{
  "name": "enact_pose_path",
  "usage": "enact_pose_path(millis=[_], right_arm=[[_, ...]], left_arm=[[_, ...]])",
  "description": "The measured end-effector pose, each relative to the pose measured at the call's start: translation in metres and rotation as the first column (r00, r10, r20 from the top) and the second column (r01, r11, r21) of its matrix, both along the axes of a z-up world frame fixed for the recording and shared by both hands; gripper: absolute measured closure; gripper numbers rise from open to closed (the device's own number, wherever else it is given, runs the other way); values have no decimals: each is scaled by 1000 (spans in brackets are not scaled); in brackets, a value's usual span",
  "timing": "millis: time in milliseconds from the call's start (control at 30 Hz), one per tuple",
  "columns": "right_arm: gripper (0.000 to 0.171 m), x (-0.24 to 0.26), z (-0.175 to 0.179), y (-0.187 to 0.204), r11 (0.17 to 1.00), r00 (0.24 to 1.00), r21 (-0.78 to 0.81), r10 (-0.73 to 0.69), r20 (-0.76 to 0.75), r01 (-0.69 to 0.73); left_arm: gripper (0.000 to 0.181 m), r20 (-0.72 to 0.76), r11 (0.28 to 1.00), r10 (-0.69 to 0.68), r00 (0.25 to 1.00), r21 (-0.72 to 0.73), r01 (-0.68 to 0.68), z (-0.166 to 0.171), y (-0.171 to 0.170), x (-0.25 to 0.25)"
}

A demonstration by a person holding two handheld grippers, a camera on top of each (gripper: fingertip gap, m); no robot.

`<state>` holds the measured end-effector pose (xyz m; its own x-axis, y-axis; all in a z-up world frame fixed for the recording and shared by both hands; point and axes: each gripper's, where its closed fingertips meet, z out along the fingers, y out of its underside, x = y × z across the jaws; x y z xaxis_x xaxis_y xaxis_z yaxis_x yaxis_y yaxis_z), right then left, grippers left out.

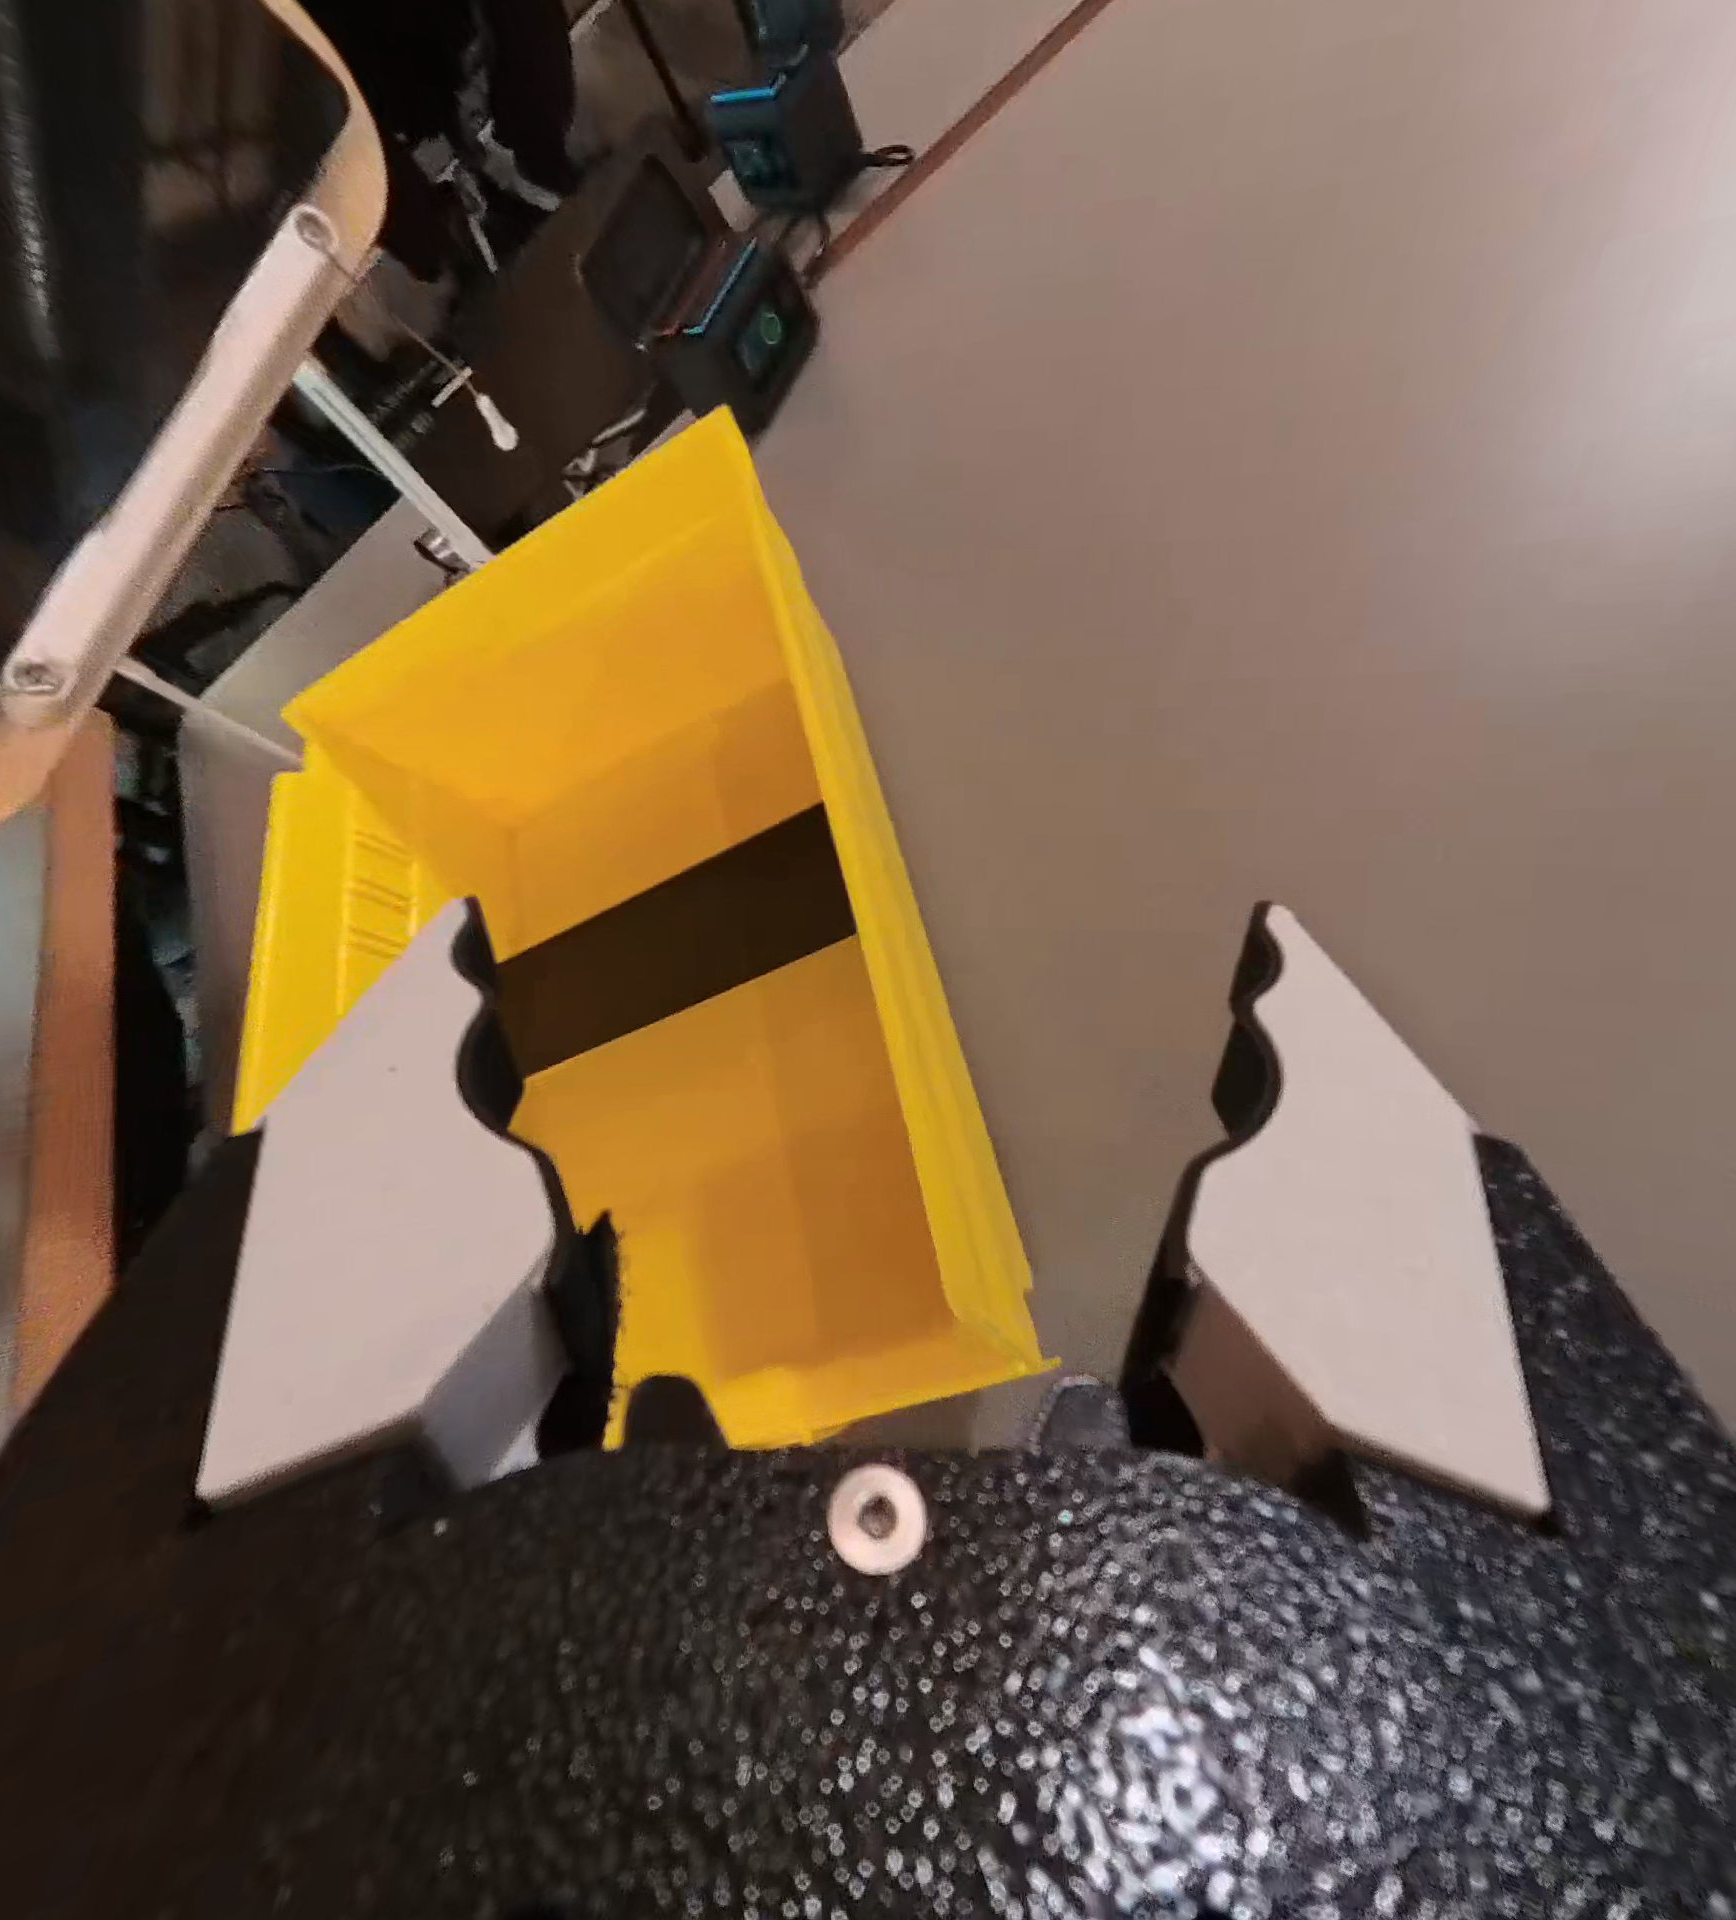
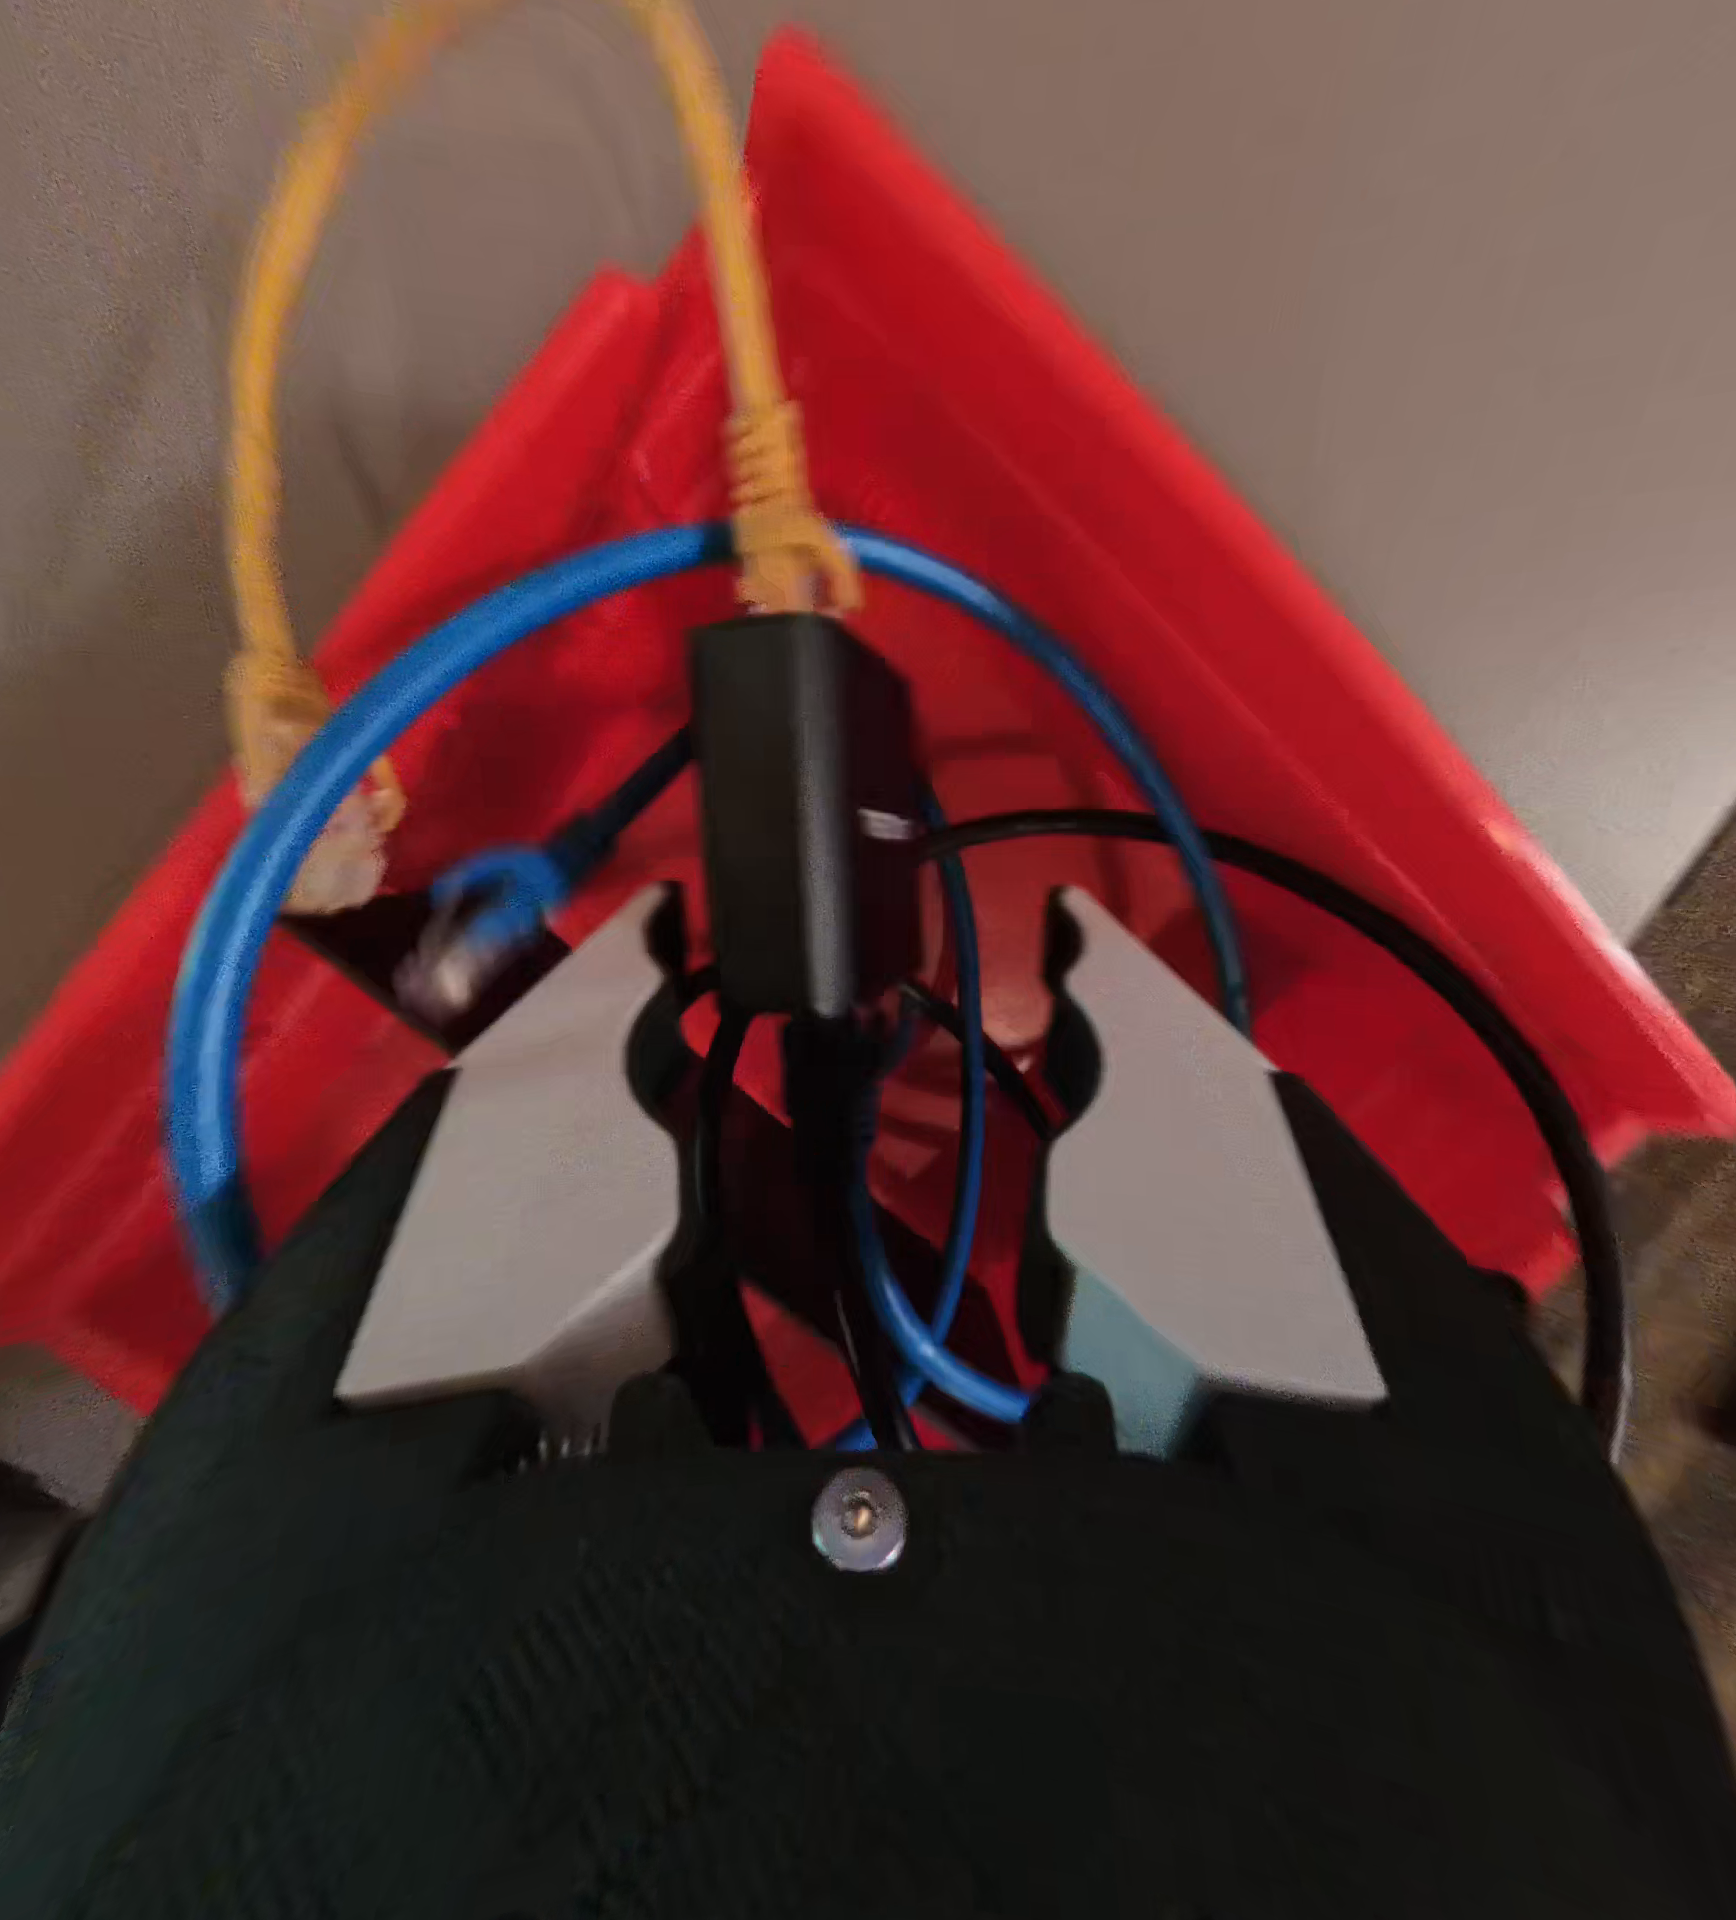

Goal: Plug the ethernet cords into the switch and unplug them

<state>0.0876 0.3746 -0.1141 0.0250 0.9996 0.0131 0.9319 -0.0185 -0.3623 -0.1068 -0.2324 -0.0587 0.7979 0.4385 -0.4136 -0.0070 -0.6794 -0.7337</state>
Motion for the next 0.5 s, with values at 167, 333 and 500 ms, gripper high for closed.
enact_pose_path(millis=[167, 333, 500], right_arm=[[61, 26, 101, 12, 983, 910, 91, -111, -400, 160], [61, 93, 121, 10, 927, 798, 98, -254, -546, 362], [57, 160, 26, -8, 894, 875, 114, -388, -291, 434]], left_arm=[[39, 63, 973, -15, 998, 229, 0, 21, -15, 8], [41, 97, 981, 68, 993, 177, -85, 6, -28, -5], [53, 164, 994, 107, 981, 18, -111, -28, -28, -14]])
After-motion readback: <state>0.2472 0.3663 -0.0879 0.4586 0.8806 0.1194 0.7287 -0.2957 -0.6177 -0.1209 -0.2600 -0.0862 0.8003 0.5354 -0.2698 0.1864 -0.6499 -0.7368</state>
